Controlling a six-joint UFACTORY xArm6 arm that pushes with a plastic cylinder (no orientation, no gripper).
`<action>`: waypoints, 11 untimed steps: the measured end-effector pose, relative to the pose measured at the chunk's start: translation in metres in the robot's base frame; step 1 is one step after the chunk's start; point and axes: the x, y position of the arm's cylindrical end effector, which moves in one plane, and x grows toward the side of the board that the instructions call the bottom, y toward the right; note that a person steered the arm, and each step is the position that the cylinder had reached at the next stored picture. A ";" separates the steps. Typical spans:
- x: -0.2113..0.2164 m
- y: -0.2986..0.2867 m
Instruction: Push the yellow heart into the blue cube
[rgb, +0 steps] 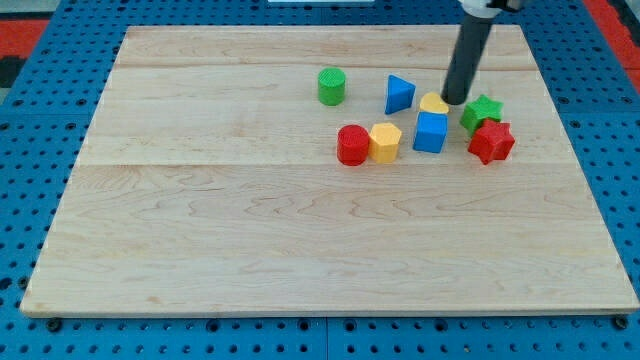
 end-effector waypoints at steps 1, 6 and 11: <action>0.008 -0.028; -0.002 -0.062; 0.047 -0.050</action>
